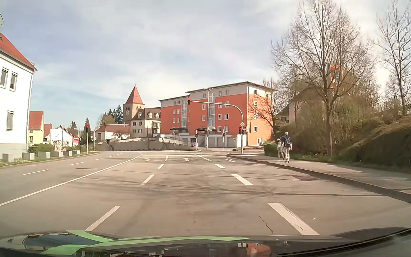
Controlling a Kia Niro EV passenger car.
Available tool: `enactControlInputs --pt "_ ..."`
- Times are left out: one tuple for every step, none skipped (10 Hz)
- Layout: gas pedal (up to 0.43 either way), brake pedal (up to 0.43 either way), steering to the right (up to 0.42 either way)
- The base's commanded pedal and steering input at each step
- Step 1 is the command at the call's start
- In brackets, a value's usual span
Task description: Follow the waypoints while adhering to traffic rules and regulations
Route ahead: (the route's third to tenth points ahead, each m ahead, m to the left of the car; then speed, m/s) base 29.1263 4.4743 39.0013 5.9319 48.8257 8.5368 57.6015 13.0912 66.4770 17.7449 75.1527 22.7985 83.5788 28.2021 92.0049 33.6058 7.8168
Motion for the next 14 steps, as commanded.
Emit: enactControlInputs --pt "0.000 0.195 -0.035" --pt "0.000 0.189 -0.035" --pt "0.000 0.183 -0.035" --pt "0.000 0.183 -0.035" --pt "0.000 0.177 -0.035" --pt "0.000 0.177 -0.035" --pt "0.000 0.177 -0.035" --pt "0.000 0.171 -0.035" --pt "0.000 0.177 -0.035" --pt "0.000 0.177 -0.035" --pt "0.000 0.152 -0.035" --pt "0.000 0.146 -0.035" --pt "0.000 0.140 -0.035" --pt "0.000 0.140 -0.035"
